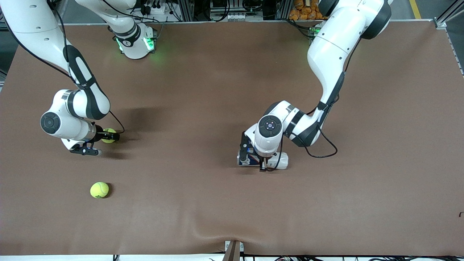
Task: Insert tennis ball vertically with right arm
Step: 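Stand the can upright with the left gripper while the right gripper lifts the ball, then lower the ball into the can opening with the right gripper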
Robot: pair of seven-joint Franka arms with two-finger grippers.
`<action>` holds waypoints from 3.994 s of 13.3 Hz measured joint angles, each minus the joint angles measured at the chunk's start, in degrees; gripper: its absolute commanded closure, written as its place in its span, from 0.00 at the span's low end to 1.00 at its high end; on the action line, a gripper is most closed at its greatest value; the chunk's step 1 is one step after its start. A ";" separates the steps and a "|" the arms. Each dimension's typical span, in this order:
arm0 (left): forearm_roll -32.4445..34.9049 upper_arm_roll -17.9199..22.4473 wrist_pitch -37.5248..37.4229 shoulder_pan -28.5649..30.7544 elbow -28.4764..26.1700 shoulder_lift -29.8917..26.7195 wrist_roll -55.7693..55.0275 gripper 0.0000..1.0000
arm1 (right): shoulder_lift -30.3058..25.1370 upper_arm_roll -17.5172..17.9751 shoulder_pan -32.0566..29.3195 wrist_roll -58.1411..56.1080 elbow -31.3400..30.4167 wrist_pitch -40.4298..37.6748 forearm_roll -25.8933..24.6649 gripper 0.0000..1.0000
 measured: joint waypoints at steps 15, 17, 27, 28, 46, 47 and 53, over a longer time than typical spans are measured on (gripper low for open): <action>-38.00 -20.46 7.79 16.77 1.43 1.68 32.90 0.40 | -4.87 -0.03 -0.90 0.02 14.26 -29.32 0.00 0.49; -50.69 -20.35 8.23 16.96 1.04 3.28 43.09 0.40 | -5.25 0.05 -0.89 0.08 18.62 -35.40 0.01 0.49; -84.06 -20.45 8.41 12.71 -1.68 6.25 75.69 0.43 | -10.98 1.23 6.89 18.40 31.94 -45.08 11.20 0.49; -86.59 -20.45 8.43 12.13 -1.78 6.98 78.16 0.44 | -11.19 1.40 9.61 23.44 32.40 -45.05 11.23 0.49; -107.57 -20.63 8.03 6.94 -1.88 14.20 97.36 0.43 | -4.00 1.48 32.69 76.26 33.47 -29.95 11.25 0.48; -107.57 -20.63 8.03 6.94 -1.88 14.20 97.36 0.43 | -3.26 1.50 33.74 78.01 33.46 -29.83 11.25 0.48; -107.57 -20.63 8.01 6.93 -1.88 14.20 97.42 0.42 | -1.73 1.44 36.57 81.82 32.05 -29.76 12.30 0.38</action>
